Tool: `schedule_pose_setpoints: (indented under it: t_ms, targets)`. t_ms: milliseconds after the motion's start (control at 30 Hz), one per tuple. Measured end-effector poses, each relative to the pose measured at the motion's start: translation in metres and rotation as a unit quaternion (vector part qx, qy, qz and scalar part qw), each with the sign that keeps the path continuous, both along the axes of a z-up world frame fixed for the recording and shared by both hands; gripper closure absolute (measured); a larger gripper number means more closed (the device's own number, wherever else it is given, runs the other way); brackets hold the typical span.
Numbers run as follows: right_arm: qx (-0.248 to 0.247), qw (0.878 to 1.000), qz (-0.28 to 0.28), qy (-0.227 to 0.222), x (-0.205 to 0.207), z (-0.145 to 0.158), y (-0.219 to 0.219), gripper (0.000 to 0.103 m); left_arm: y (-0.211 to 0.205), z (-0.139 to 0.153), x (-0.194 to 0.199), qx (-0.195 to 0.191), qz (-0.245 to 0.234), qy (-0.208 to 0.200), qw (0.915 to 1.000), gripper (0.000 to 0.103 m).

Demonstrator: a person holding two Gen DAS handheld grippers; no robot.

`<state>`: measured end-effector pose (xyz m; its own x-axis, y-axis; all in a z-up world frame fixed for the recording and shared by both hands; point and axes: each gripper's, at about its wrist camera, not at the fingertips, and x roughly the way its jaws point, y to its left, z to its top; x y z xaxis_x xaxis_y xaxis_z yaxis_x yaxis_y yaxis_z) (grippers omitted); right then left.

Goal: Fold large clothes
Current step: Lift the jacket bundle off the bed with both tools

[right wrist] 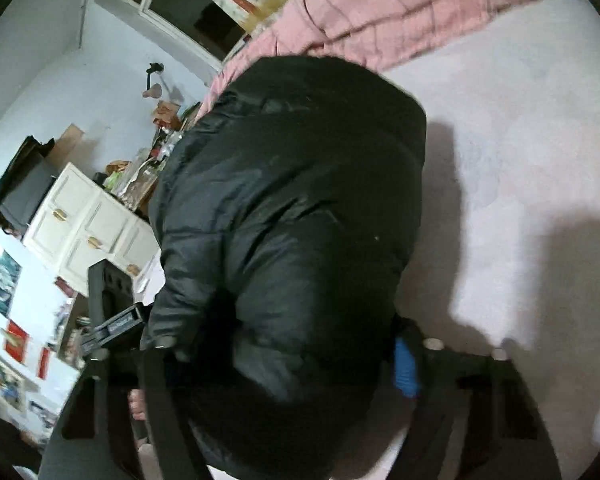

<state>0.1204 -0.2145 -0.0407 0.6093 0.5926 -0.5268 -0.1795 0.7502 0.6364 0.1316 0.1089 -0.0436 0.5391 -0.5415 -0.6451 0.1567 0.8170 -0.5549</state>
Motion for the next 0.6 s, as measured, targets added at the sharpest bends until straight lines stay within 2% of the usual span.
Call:
schedule_pose_setpoints:
  t_ms: [67, 167, 200, 300, 367, 433, 500, 533, 567, 600]
  targets:
    - [-0.015, 1.0, -0.004, -0.026, -0.007, 0.01, 0.002, 0.047, 0.001, 0.009, -0.001, 0.002, -0.013, -0.018, 0.9997, 0.062]
    - [0.006, 0.998, -0.001, -0.069, -0.018, 0.026, -0.002, 0.047, 0.016, 0.026, -0.003, -0.055, -0.023, -0.046, 0.9972, 0.075]
    - [0.008, 0.997, 0.002, -0.077, -0.019, 0.03, -0.001, 0.047, 0.017, 0.034, -0.006, -0.061, -0.028, -0.062, 0.9958, 0.075]
    - [-0.021, 0.994, 0.006, -0.105, -0.028, 0.053, 0.005, 0.047, 0.009, 0.057, -0.019, -0.027, -0.039, -0.111, 0.9926, 0.076]
    - [-0.028, 0.992, -0.002, -0.122, -0.036, 0.067, 0.005, 0.047, 0.0, 0.062, -0.019, -0.025, -0.041, -0.107, 0.9931, 0.076]
    - [-0.045, 0.992, -0.009, -0.121, -0.038, 0.077, 0.005, 0.047, -0.003, 0.058, -0.016, -0.028, -0.039, -0.091, 0.9947, 0.074]
    - [-0.069, 0.992, -0.011, -0.106, -0.04, 0.08, 0.003, 0.047, -0.01, 0.047, -0.012, -0.008, -0.033, -0.075, 0.9966, 0.067]
    - [-0.084, 0.992, -0.013, -0.094, -0.039, 0.078, 0.003, 0.047, -0.014, 0.042, -0.009, 0.004, -0.025, -0.068, 0.9974, 0.05]
    - [-0.095, 0.992, -0.017, -0.082, -0.037, 0.074, 0.003, 0.045, -0.016, 0.034, -0.012, 0.018, -0.015, -0.06, 0.9979, 0.028]
    - [-0.099, 0.992, -0.024, -0.074, -0.036, 0.07, 0.001, 0.042, -0.018, 0.026, -0.009, 0.031, -0.009, -0.048, 0.9983, 0.02]
